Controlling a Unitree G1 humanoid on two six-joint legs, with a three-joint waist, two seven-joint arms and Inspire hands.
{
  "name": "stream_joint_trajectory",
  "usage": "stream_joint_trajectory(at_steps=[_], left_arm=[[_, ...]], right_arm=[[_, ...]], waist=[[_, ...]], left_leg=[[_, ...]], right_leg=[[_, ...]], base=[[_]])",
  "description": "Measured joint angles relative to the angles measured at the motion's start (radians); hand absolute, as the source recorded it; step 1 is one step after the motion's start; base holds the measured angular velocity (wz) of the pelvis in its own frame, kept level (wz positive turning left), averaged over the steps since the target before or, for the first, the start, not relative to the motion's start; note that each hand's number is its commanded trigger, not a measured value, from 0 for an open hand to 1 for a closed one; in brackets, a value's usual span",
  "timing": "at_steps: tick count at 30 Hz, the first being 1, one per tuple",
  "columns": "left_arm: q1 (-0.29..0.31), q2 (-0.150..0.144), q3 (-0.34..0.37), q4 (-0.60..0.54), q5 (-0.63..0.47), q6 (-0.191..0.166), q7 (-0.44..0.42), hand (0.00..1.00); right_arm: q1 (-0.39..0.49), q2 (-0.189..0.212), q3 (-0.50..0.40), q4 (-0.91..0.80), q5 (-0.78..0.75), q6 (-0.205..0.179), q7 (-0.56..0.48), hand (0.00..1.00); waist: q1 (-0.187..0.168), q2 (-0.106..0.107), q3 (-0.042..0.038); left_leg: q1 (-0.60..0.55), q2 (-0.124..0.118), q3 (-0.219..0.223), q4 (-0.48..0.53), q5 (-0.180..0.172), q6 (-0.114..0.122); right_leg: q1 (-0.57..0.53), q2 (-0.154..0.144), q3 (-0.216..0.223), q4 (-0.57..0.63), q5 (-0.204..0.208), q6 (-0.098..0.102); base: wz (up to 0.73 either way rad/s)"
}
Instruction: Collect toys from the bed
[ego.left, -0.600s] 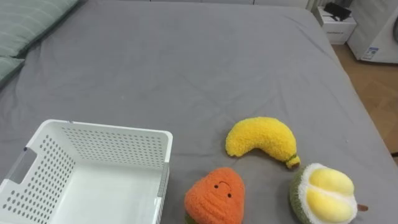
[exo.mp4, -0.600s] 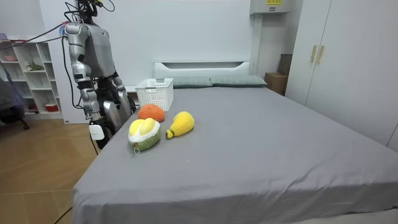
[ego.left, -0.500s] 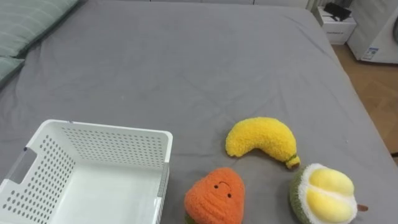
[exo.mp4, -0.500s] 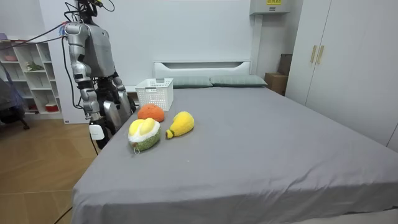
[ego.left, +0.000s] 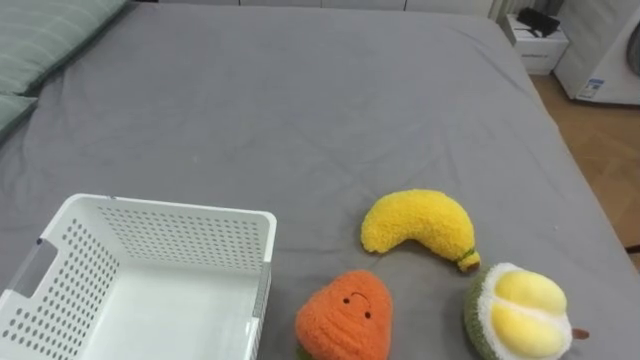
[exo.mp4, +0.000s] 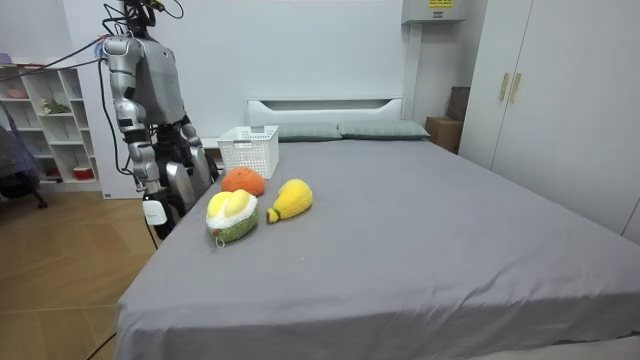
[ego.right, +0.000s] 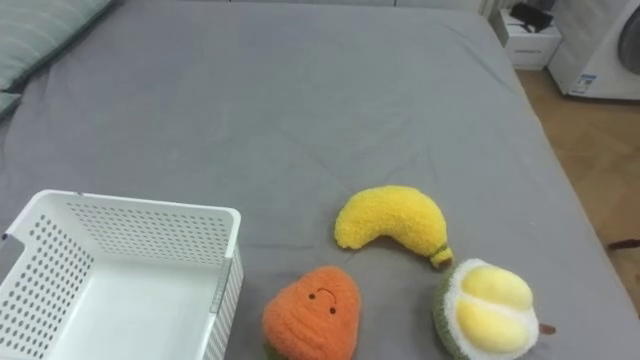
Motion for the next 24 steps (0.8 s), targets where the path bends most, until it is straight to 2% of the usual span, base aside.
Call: stream_joint_trajectory(at_steps=[3, 6, 13, 16, 20, 24], left_arm=[[-0.001, 0.000, -0.001, -0.002, -0.001, 0.002, 0.003, 0.00], [0.001, 0.000, 0.007, -0.003, 0.004, 0.004, 0.004, 0.00], [0.007, 0.000, 0.042, -0.006, 0.006, 0.021, 0.022, 0.00], [0.015, 0.007, 0.059, -0.005, 0.008, 0.028, 0.022, 0.00], [0.020, 0.017, 0.089, -0.008, 0.033, 0.032, 0.022, 0.00], [0.030, 0.027, 0.094, -0.023, 0.048, 0.033, 0.023, 0.00]], right_arm=[[0.001, 0.000, -0.014, 0.007, 0.028, 0.001, -0.009, 0.00], [0.022, 0.001, -0.070, 0.007, 0.077, -0.002, -0.021, 0.00], [0.067, 0.002, -0.160, 0.005, 0.195, 0.001, -0.046, 0.00], [0.067, 0.002, -0.212, 0.005, 0.197, 0.005, -0.064, 0.00], [0.068, -0.001, -0.282, -0.009, 0.199, 0.014, -0.121, 0.00], [0.068, -0.004, -0.312, -0.051, 0.201, 0.014, -0.179, 0.00]], waist=[[-0.003, -0.001, -0.0002], [-0.006, -0.002, -0.0005], [-0.034, -0.009, -0.0014], [-0.055, -0.015, -0.0006], [-0.058, -0.029, -0.0014], [-0.062, -0.032, -0.0041]], left_leg=[[0.000, 0.000, 0.000, -0.004, 0.000, 0.000], [0.001, 0.000, 0.001, -0.004, 0.000, 0.000], [0.003, 0.001, 0.008, -0.003, 0.000, 0.000], [0.003, 0.002, 0.010, -0.003, 0.000, 0.000], [0.003, 0.005, 0.023, 0.002, -0.001, 0.000], [-0.009, 0.007, 0.025, 0.008, -0.003, 0.000]], right_leg=[[0.001, -0.001, 0.000, 0.000, 0.000, 0.000], [0.001, 0.000, 0.004, 0.000, 0.000, 0.000], [-0.003, 0.001, 0.016, 0.000, 0.000, 0.000], [-0.004, 0.001, 0.016, 0.001, 0.000, 0.000], [-0.014, 0.002, 0.026, 0.005, 0.001, -0.001], [-0.022, 0.004, 0.028, 0.005, 0.004, -0.001]], base=[[0.00], [0.00], [-0.03], [-0.02], [-0.08], [-0.01]])
